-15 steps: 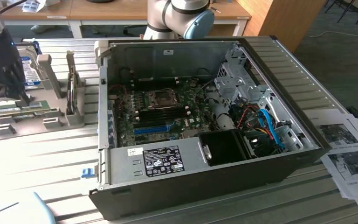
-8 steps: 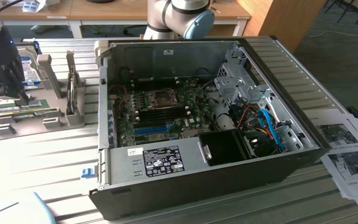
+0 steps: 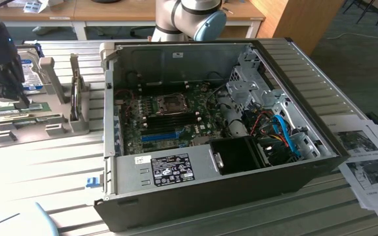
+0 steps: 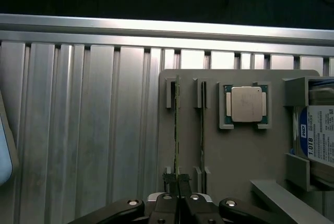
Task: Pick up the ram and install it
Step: 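Pick up the ram and move it above insertion slot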
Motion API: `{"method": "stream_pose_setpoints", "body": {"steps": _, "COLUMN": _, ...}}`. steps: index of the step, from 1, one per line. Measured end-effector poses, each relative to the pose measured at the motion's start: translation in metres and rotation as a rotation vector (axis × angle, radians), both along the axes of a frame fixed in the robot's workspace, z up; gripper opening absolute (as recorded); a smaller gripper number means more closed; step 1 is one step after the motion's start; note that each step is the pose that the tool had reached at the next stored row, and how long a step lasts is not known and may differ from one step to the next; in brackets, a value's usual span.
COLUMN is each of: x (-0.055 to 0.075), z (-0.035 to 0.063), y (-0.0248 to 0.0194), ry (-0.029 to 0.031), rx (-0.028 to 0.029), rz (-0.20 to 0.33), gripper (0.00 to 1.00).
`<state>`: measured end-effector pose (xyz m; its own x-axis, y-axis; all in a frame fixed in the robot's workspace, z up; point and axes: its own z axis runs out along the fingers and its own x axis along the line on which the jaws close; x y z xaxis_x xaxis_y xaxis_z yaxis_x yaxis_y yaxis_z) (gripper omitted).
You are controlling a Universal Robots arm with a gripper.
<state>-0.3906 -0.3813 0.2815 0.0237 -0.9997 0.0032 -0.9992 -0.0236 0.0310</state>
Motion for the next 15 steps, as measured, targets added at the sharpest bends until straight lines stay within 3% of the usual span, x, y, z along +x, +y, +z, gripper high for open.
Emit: {"method": "stream_pose_setpoints", "body": {"steps": 15, "x": 0.0, "z": 0.0123, "y": 0.0, "ry": -0.0001, "rx": 0.0001, "rz": 0.0, "gripper": 0.11}}
